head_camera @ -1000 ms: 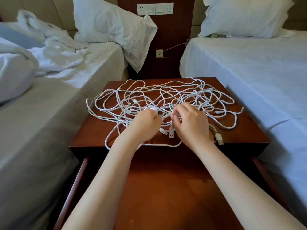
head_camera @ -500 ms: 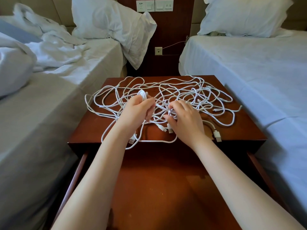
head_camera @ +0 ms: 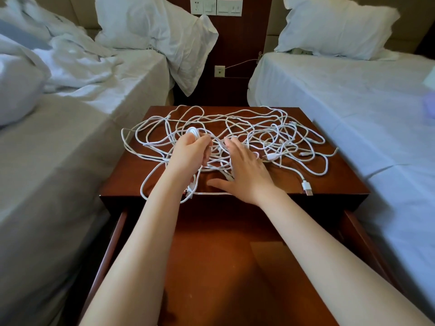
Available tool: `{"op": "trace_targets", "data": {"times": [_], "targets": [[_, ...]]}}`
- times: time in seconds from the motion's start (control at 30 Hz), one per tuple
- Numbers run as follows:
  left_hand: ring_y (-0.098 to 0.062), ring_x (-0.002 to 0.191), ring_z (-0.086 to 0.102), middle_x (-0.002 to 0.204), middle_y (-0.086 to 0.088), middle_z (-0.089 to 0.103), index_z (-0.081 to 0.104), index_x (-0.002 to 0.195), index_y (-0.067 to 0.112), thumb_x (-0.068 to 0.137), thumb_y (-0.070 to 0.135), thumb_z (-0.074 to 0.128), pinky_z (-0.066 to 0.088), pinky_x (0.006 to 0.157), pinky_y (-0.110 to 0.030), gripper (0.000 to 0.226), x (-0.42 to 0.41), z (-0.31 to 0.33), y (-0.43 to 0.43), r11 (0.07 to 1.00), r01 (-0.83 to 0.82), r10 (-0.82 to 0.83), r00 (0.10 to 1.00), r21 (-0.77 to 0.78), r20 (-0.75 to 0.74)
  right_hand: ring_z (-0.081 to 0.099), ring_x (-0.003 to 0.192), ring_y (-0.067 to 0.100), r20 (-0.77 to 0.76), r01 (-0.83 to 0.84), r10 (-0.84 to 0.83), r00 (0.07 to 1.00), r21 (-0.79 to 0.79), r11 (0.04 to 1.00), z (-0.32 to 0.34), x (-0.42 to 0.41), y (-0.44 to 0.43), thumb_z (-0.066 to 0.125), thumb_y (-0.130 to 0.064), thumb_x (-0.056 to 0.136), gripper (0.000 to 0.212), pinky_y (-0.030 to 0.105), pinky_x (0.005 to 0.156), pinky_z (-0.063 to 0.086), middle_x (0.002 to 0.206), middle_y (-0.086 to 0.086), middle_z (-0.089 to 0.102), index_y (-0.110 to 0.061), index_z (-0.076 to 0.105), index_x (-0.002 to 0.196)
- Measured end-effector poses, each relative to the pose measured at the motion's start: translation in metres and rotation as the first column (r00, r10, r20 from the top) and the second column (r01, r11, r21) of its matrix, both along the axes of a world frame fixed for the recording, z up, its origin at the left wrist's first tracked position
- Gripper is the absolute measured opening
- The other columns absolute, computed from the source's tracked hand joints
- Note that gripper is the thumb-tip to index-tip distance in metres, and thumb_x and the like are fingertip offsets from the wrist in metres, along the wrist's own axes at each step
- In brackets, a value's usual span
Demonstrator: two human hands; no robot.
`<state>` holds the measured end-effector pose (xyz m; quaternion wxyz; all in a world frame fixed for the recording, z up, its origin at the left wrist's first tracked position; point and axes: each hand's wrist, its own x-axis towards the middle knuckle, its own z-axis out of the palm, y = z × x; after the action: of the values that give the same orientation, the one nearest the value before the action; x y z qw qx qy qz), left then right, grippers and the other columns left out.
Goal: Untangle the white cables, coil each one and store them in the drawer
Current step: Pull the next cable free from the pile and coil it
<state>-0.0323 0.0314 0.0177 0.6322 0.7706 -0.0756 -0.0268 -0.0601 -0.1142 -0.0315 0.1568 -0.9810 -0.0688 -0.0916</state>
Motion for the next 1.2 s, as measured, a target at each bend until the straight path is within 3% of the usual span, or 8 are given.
{"op": "trace_targets", "data": {"times": [0.1,0.27,0.6,0.7,0.87,0.97,1.1,1.2], "targets": [[-0.009,0.047,0.044,0.049,0.001,0.05,0.054,0.065,0.01,0.095,0.016,0.044,0.042,0.056,-0.023,0.032,0.001,0.0,0.005,0.999,-0.039,0.039,0.999,-0.005,0.012,0.006,0.149,0.028,0.012,0.045,-0.045,0.999,-0.003,0.999,0.0,0.013,0.009,0.053,-0.067,0.085,0.096,0.053,0.117,0.017,0.163,0.002,-0.001,-0.025,-0.001,0.153],[-0.006,0.042,0.044,0.047,0.0,0.049,0.055,0.066,0.008,0.093,0.014,0.045,0.039,0.043,-0.013,0.03,0.007,-0.004,0.011,0.997,-0.071,0.07,0.997,0.005,0.017,0.011,0.147,0.029,0.024,0.093,-0.093,0.995,-0.029,0.995,0.0,0.035,0.019,0.048,-0.064,0.089,0.088,0.05,0.115,0.019,0.162,0.004,0.002,-0.02,0.006,0.152],[-0.01,0.048,0.046,0.053,-0.003,0.051,0.056,0.074,0.01,0.093,0.013,0.045,0.042,0.052,-0.021,0.022,0.011,-0.008,0.019,0.996,-0.08,0.08,0.997,-0.044,0.015,0.018,0.146,0.028,0.057,0.104,-0.109,0.992,0.084,0.991,0.0,0.06,0.028,0.047,-0.054,0.091,0.07,0.049,0.115,0.025,0.16,0.005,0.015,-0.021,0.024,0.149],[-0.014,0.05,0.045,0.054,-0.003,0.05,0.055,0.07,0.012,0.096,0.015,0.045,0.038,0.053,-0.027,0.028,0.009,-0.003,0.021,0.995,-0.031,0.036,0.998,-0.094,0.051,0.029,0.141,0.025,0.122,0.081,-0.103,0.987,0.172,0.982,0.001,0.059,0.023,0.045,-0.045,0.095,0.054,0.043,0.109,0.031,0.156,0.003,0.027,-0.023,0.04,0.143],[-0.013,0.053,0.04,0.051,0.001,0.047,0.054,0.059,0.02,0.092,0.012,0.045,0.033,0.057,-0.03,0.036,0.004,0.001,0.023,0.954,0.0,0.045,0.988,-0.298,0.145,0.044,0.127,0.021,0.242,0.044,-0.079,0.967,0.147,0.988,0.0,0.056,0.016,0.046,-0.031,0.094,0.04,0.036,0.092,0.042,0.143,0.001,0.043,-0.024,0.05,0.133],[-0.012,0.051,0.037,0.049,0.004,0.046,0.055,0.061,0.02,0.091,0.01,0.043,0.029,0.056,-0.028,0.034,0.005,0.009,0.027,0.895,0.035,0.06,0.978,-0.444,0.199,0.045,0.123,0.02,0.287,0.047,-0.103,0.952,0.194,0.98,-0.001,0.055,0.005,0.048,-0.031,0.094,0.036,0.037,0.092,0.044,0.136,0.002,0.049,-0.023,0.055,0.128],[-0.01,0.051,0.037,0.049,0.006,0.046,0.048,0.066,0.014,0.092,0.009,0.042,0.03,0.056,-0.027,0.027,0.003,0.017,0.033,0.9,0.026,0.111,0.952,-0.435,0.287,0.047,0.119,0.019,0.306,0.06,-0.136,0.942,0.246,0.967,-0.004,0.05,-0.014,0.051,-0.032,0.095,0.036,0.035,0.095,0.042,0.13,0.001,0.053,-0.021,0.056,0.129],[-0.011,0.052,0.037,0.05,0.007,0.047,0.049,0.068,0.014,0.093,0.01,0.041,0.031,0.056,-0.027,0.026,0.0,0.019,0.029,0.84,0.06,0.121,0.948,-0.539,0.294,0.045,0.124,0.02,0.281,0.051,-0.114,0.953,0.22,0.974,-0.006,0.046,-0.018,0.051,-0.035,0.097,0.04,0.034,0.098,0.037,0.134,0.001,0.051,-0.021,0.053,0.134]]}}
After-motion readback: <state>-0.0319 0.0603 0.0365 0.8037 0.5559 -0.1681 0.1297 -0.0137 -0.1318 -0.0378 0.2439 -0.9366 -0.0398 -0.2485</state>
